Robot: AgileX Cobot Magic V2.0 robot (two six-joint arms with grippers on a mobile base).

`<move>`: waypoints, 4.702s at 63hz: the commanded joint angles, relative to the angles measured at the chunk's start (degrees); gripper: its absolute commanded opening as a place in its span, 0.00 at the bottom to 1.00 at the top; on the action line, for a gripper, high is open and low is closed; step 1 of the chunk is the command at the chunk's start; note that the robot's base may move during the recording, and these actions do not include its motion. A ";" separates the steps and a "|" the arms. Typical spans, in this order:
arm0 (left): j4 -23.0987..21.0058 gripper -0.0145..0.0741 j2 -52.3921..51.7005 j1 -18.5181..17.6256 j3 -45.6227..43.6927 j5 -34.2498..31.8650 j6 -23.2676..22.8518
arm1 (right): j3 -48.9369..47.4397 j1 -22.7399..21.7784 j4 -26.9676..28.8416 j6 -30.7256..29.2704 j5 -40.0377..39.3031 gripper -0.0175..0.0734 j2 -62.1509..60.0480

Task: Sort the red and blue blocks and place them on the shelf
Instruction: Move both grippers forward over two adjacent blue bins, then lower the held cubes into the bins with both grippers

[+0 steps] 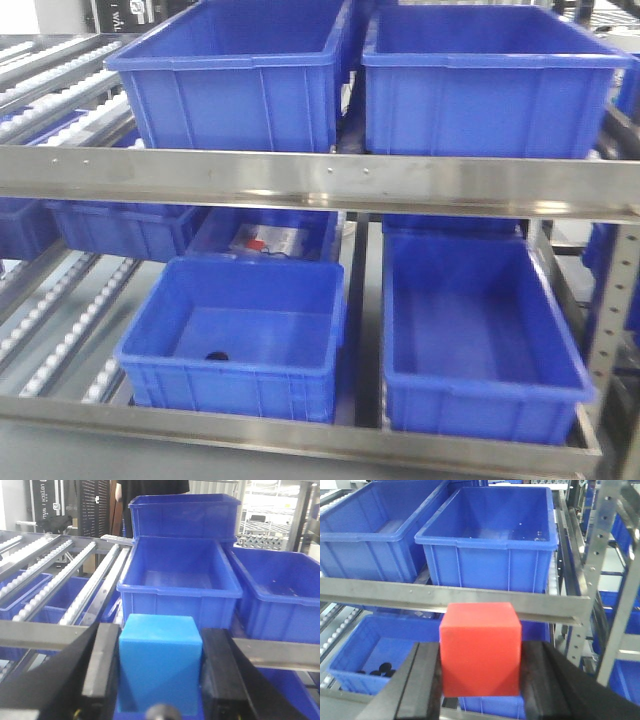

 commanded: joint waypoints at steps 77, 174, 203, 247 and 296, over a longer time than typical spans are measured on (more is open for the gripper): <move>-0.37 0.53 0.13 -0.10 -1.75 -4.77 -0.13 | -1.59 -0.36 0.05 -0.36 -5.08 0.60 0.23; -0.37 0.53 0.13 -0.10 -1.75 -4.77 -0.13 | -1.59 -0.36 0.05 -0.36 -5.27 0.60 0.23; -0.37 0.53 0.13 -0.10 -1.75 -4.90 -0.13 | -1.59 -0.36 0.05 -0.36 -5.30 0.60 0.23; -0.37 0.53 0.13 -0.10 -1.75 -4.78 -0.13 | -1.59 -0.36 0.05 -0.36 -5.29 0.60 0.23; -0.61 0.53 15.46 -7.05 -4.30 -8.19 -0.13 | -1.94 -0.09 5.61 -0.30 -12.20 0.60 13.86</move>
